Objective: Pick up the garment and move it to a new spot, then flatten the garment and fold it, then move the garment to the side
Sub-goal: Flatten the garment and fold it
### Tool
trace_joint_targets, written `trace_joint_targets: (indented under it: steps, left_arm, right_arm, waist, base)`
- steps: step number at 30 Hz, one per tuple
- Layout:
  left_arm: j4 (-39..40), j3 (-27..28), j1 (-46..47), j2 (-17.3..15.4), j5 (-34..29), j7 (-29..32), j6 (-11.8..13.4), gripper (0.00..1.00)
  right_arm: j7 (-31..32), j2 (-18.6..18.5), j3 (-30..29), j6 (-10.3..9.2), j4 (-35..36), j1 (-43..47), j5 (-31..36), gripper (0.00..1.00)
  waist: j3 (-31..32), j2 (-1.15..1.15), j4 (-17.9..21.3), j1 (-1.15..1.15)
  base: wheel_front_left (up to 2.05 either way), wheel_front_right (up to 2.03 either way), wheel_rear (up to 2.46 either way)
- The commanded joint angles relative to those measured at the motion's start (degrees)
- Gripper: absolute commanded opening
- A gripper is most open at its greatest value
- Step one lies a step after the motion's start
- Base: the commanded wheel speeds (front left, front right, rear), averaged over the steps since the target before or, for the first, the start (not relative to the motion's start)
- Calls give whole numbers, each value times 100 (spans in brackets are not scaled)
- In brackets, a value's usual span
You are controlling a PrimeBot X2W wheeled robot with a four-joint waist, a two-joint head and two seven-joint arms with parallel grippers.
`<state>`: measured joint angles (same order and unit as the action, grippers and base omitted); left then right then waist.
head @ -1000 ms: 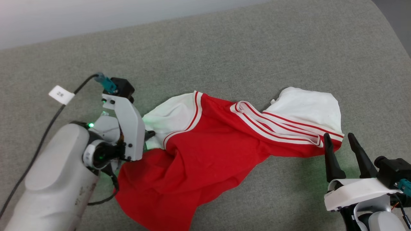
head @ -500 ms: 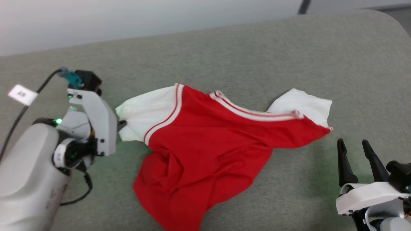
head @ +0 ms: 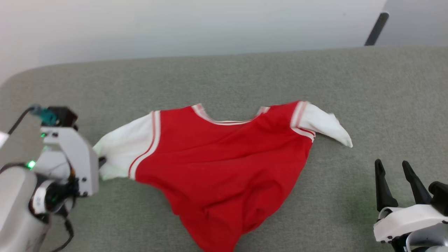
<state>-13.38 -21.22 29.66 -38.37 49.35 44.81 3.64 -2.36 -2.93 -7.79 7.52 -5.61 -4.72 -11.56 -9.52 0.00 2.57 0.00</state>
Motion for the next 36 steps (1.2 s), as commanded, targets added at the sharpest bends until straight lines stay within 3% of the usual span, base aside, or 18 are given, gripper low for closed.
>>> trace_joint_targets:
  steps: [1, 7, 15, 17, 18, 19, 28, 36]
  left_arm:
    - [27, 42, -157, -79, -19, -37, 67, 0]
    - [-12, 146, -629, -209, 36, -148, 241, 0]
    - [-276, 205, -801, -115, 58, -519, 179, 0]
    - [-344, 201, -778, -70, 31, -639, 121, 31]
    - [-376, 188, -764, -44, 38, -676, 79, 42]
    - [-393, 187, -751, -24, 61, -704, 49, 100]
    - [-100, 200, -733, -10, -34, -1036, -44, 100]
    - [785, -101, -738, 323, 104, -855, -158, 100]
  right_arm:
    - [34, 7, -20, -6, 38, 99, 40, 100]
    - [168, 7, -65, -6, 147, 221, -3, 100]
    - [275, 8, -49, -6, 199, 262, -11, 100]
    - [319, 7, -41, -6, 212, 296, -4, 100]
    - [329, 8, -37, -6, 209, 324, 6, 100]
    - [347, 7, -27, -6, 216, 349, 11, 100]
    - [548, 7, 11, -6, 302, 569, 33, 100]
    - [656, 7, 1, -6, 416, 683, 5, 100]
  waist:
    - [129, 0, -128, 0]
    - [196, 0, -189, 0]
    - [298, 0, -195, 0]
    - [360, 0, -205, 0]
    - [406, 0, -210, 0]
    - [447, 0, -218, 0]
    - [895, 0, -341, 0]
    - [1013, 0, -405, 0]
  base:
    - [0, 0, 0]
    - [0, 0, 0]
    - [0, 0, 0]
    - [0, 0, 0]
    - [0, 0, 0]
    - [0, 0, 0]
    - [0, 0, 0]
    - [0, 0, 0]
